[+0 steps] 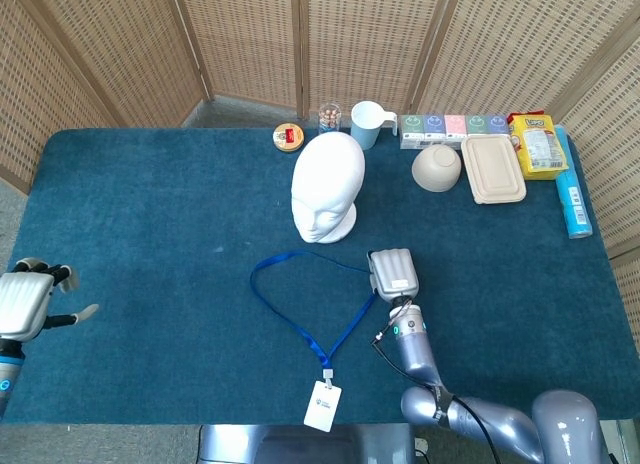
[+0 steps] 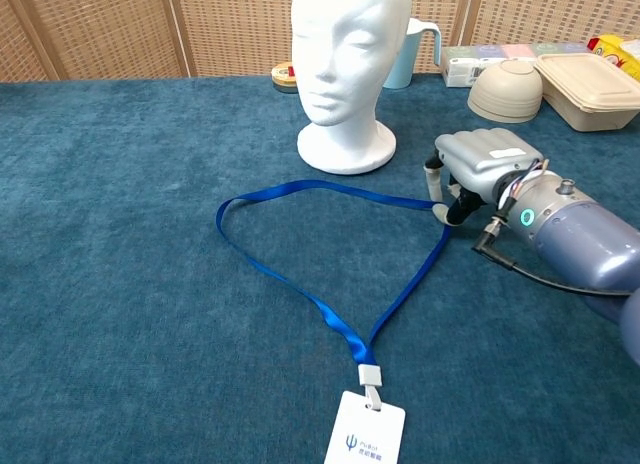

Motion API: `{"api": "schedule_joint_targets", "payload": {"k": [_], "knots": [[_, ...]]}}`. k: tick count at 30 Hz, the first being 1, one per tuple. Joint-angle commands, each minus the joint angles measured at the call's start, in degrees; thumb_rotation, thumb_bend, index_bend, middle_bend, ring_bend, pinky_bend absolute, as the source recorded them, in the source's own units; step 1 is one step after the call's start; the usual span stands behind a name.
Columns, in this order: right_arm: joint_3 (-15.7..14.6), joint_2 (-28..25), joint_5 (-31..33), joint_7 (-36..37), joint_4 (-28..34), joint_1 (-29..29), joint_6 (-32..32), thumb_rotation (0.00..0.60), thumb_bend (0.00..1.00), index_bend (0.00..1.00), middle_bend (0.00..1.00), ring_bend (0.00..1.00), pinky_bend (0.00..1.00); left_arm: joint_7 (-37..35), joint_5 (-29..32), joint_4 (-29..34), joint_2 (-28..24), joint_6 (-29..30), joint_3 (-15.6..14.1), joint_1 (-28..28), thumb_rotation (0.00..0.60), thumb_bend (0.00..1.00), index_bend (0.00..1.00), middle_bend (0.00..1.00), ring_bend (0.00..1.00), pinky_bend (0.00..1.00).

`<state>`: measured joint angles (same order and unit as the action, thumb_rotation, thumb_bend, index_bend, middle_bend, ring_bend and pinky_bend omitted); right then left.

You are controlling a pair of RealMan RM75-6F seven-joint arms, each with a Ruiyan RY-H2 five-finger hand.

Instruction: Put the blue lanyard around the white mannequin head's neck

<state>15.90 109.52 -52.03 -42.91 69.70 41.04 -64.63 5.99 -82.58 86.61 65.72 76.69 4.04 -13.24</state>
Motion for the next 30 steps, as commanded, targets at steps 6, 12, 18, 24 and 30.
{"api": "schedule_joint_targets", "payload": {"k": [6, 12, 18, 24, 30], "knots": [[-0.3, -0.5, -0.1, 0.1, 1.2, -0.2, -0.2, 0.584, 0.47, 0.58, 0.93, 1.0, 1.0, 3.5, -0.1, 1.1, 0.6, -2.8, 0.9, -2.8, 0.406, 0.13, 0.56, 0.57, 0.49, 0.37], [-0.8, -0.7, -0.5, 0.4, 2.6, -0.4, -0.4, 0.584, 0.47, 0.58, 0.93, 1.0, 1.0, 10.6, 2.4, 3.5, 2.2, -7.1, 3.3, -7.3, 0.407, 0.14, 0.56, 0.66, 0.61, 0.57], [-1.2, -1.0, -0.7, 0.4, 3.5, -0.5, -0.6, 0.586, 0.47, 0.59, 0.93, 1.0, 1.0, 16.5, 7.0, 4.8, 3.9, -11.2, 4.8, -10.5, 0.404, 0.13, 0.56, 0.74, 0.7, 0.7], [-1.7, -1.4, -1.1, 0.6, 4.5, -0.8, -0.8, 0.579, 0.47, 0.59, 0.93, 1.0, 1.0, 23.9, 9.9, 3.7, 8.8, -12.5, 6.4, -14.6, 0.407, 0.13, 0.56, 0.82, 0.79, 0.81], [-2.0, -1.6, -1.3, 0.9, 4.9, -0.9, -0.8, 0.582, 0.47, 0.59, 0.93, 1.0, 1.0, 29.1, 13.6, 2.3, 13.9, -13.8, 7.1, -17.7, 0.394, 0.13, 0.56, 0.94, 0.96, 0.9]]}}
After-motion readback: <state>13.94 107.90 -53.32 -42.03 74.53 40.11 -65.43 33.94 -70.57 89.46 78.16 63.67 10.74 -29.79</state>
